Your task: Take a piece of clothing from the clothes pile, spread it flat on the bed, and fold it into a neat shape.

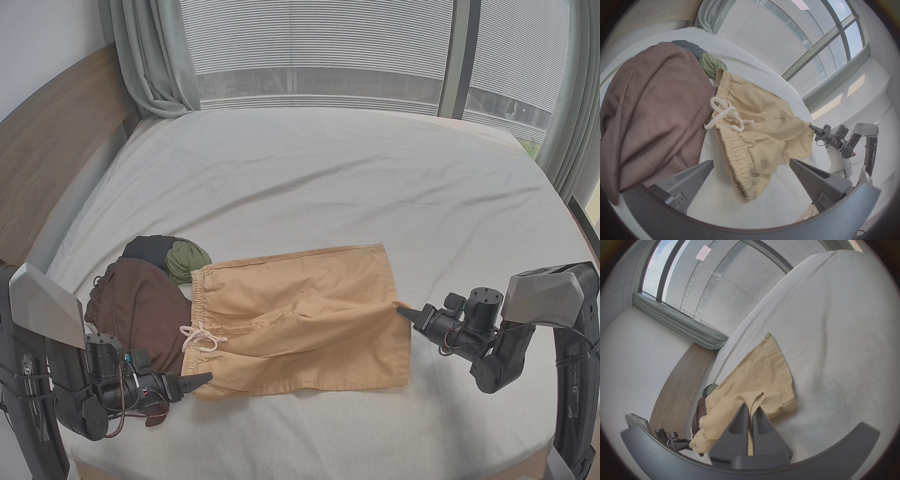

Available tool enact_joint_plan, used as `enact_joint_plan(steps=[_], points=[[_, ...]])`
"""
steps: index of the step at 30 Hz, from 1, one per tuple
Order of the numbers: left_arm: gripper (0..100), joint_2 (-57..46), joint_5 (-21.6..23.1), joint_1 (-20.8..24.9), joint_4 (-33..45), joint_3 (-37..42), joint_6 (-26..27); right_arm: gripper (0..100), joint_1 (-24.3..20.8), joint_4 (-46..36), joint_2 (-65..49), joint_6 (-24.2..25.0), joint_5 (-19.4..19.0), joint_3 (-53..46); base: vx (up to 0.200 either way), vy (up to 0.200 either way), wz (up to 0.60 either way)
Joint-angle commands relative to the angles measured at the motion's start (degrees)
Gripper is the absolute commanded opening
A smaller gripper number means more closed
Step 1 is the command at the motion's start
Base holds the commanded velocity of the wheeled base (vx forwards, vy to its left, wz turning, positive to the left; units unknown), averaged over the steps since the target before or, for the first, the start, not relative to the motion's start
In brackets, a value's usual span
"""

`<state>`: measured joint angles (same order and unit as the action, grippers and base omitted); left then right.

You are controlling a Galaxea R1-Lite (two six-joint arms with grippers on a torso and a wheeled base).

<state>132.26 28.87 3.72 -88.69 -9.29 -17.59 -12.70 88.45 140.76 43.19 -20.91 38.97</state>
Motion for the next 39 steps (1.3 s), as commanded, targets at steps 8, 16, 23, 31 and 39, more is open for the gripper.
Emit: enact_joint_plan(steps=[8,16,23,31,39], points=[[100,2.6,-0.1,-0.5,-0.1,-0.2,0.1,0,1.7,-0.1,0.1,-2.1,0.1,0.2,0.000,0.000,0.00],[100,2.8,0.0,-0.5,-0.1,-0.3,0.1,100,1.7,-0.1,-0.5,-2.8,0.1,-0.4,0.000,0.000,0.00],[100,2.4,0.0,0.2,-0.1,-0.4,-0.5,100,2.0,-0.6,-1.1,-7.7,0.0,-3.8,0.000,0.000,0.00],[100,2.0,0.0,3.3,-0.1,-1.4,-3.8,100,1.9,-0.6,-0.8,-10.1,0.0,-4.4,0.000,0.000,0.00],[100,1.9,-1.6,4.5,-0.1,-2.5,-7.2,100,1.9,-0.6,-0.8,-10.2,0.0,-4.9,0.000,0.000,0.00]])
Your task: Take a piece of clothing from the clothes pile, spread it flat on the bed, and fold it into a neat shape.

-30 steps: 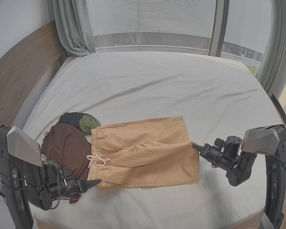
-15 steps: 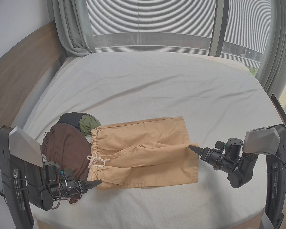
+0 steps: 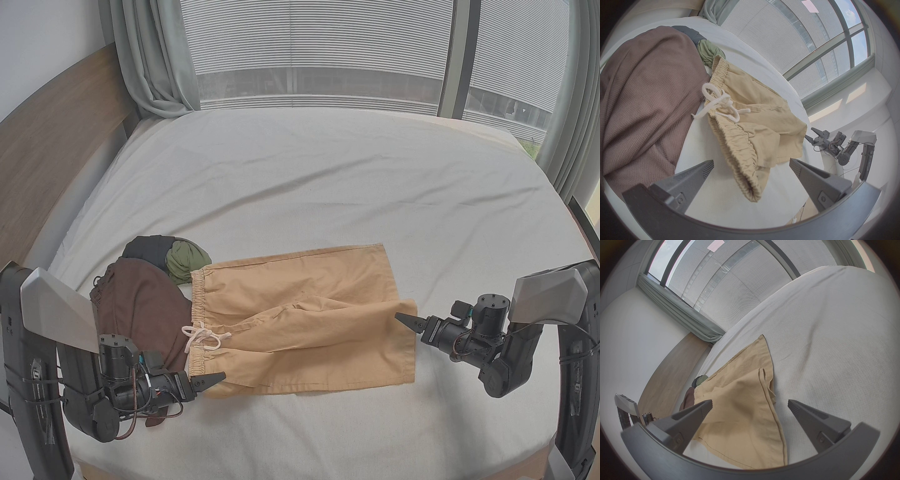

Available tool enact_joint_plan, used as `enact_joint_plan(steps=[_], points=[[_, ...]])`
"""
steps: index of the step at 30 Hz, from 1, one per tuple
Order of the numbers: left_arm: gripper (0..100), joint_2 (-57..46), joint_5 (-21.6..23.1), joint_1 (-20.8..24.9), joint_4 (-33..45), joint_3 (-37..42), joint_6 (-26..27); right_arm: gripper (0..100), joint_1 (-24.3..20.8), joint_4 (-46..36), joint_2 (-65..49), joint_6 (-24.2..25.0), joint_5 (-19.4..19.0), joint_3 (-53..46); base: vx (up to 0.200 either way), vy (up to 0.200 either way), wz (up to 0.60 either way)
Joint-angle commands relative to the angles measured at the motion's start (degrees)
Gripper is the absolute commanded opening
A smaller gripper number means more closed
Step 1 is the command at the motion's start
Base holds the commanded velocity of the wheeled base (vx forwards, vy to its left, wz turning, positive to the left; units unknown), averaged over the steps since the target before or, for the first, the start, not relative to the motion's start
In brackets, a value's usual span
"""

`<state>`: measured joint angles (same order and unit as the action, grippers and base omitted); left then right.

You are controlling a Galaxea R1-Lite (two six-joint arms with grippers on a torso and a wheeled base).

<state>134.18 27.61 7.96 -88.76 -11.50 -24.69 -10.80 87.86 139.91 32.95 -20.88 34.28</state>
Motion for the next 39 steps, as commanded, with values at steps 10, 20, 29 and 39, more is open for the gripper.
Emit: enact_joint_plan(steps=[10,20,29,39], points=[[0,-1.5,-0.7,0.0,0.0,0.0,-0.1,100,0.4,-0.8,0.0,-3.8,-0.2,-3.4,0.000,0.000,0.00],[0,-1.7,-0.7,0.1,0.0,0.0,-0.2,100,0.3,-1.2,1.6,-9.0,-1.1,-6.6,0.000,0.000,0.00],[0,-1.5,-0.7,0.1,0.0,-0.3,-0.2,100,0.9,-0.7,3.9,-12.2,-4.5,-9.2,0.000,0.000,0.00],[0,-1.4,-0.7,0.1,0.0,-0.4,-0.2,100,-0.5,-0.3,4.3,-13.3,-6.2,-11.1,0.000,0.000,0.00]])
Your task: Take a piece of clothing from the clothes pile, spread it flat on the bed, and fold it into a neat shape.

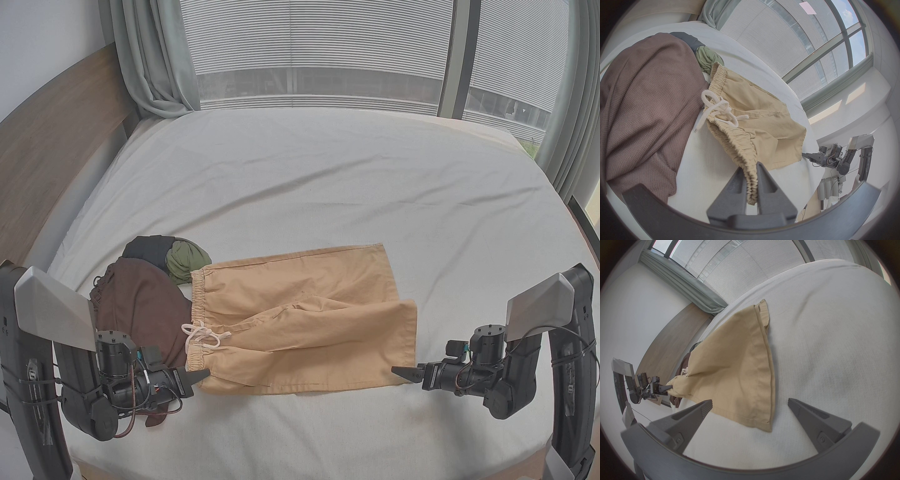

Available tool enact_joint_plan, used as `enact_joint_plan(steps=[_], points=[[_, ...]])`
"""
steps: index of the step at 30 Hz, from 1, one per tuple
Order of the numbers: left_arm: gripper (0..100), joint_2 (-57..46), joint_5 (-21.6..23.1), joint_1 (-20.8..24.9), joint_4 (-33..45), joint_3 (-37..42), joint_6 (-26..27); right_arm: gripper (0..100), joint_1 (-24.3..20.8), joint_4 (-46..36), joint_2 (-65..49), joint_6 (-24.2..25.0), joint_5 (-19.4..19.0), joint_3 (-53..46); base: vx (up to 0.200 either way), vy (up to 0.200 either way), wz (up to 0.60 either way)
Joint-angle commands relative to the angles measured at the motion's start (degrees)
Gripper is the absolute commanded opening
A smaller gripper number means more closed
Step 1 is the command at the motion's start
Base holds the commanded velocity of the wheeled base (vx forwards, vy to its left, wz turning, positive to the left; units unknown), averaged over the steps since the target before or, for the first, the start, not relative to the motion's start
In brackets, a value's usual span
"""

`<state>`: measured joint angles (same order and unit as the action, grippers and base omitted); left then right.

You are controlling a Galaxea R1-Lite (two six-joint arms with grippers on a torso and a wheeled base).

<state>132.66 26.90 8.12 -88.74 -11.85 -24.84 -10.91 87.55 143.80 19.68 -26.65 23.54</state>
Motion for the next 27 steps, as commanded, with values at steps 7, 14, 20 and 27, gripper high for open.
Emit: enact_joint_plan(steps=[7,14,20,27], points=[[0,0.1,0.0,-0.1,0.0,-0.1,0.0,100,-1.3,0.8,2.2,0.0,-0.8,-0.2,0.000,0.000,0.00],[0,0.1,0.0,-0.1,0.0,-0.2,0.0,0,-1.9,0.8,3.1,0.2,-0.9,0.4,0.000,0.000,0.00],[0,-0.1,-0.1,-0.2,0.0,-0.1,0.0,0,-1.7,0.7,2.3,0.5,-0.8,-0.4,0.000,0.000,0.00],[0,-3.5,0.7,-2.6,0.1,3.1,-1.4,0,-1.7,0.7,-5.9,0.4,-0.9,-10.1,0.000,0.000,0.00]])
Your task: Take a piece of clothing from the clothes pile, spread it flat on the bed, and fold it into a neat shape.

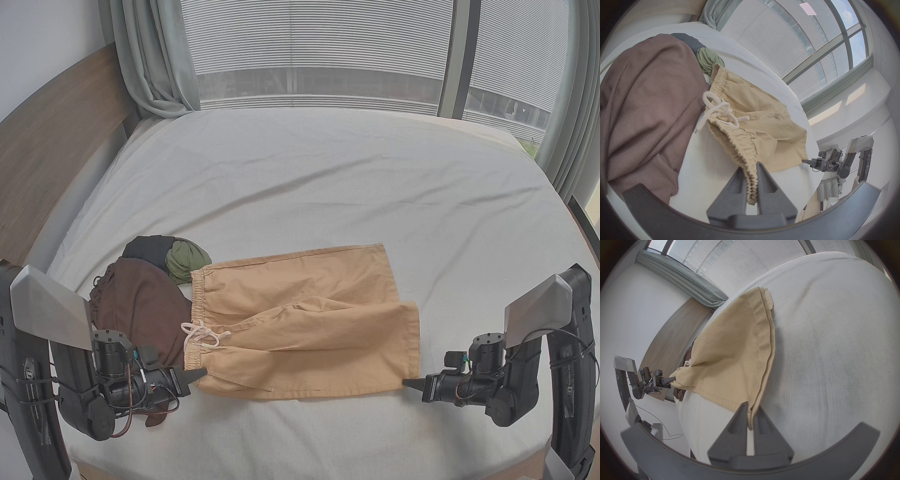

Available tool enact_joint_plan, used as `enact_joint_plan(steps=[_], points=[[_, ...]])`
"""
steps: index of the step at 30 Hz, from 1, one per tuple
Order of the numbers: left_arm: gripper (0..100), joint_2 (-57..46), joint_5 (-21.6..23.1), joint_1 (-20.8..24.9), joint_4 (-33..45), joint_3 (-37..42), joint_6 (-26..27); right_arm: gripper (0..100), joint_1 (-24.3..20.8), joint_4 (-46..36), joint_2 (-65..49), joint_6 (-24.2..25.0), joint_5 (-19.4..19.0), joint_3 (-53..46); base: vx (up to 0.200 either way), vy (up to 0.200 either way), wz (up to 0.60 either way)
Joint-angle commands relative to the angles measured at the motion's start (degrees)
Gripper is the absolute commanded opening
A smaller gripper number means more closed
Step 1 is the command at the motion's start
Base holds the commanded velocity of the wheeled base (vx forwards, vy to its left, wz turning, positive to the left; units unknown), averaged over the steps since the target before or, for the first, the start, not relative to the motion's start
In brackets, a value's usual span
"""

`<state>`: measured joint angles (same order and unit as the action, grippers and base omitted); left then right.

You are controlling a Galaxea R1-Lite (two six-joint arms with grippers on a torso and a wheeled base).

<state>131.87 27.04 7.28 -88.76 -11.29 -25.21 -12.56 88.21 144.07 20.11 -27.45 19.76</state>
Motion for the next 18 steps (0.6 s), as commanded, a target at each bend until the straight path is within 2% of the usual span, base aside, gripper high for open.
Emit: enact_joint_plan(steps=[1,13,18], points=[[0,-2.9,0.6,-1.8,0.1,3.0,-1.2,0,-0.1,0.0,-7.1,-0.1,-0.3,-7.5,0.000,0.000,0.00],[0,-3.1,1.3,-1.8,0.1,10.9,0.8,0,-0.2,0.1,-7.8,-0.7,-1.0,-14.8,0.000,0.000,0.00],[0,-1.3,1.3,-2.0,0.2,11.2,1.7,0,0.2,0.1,-6.6,-2.2,-1.0,-14.9,0.000,0.000,0.00]])
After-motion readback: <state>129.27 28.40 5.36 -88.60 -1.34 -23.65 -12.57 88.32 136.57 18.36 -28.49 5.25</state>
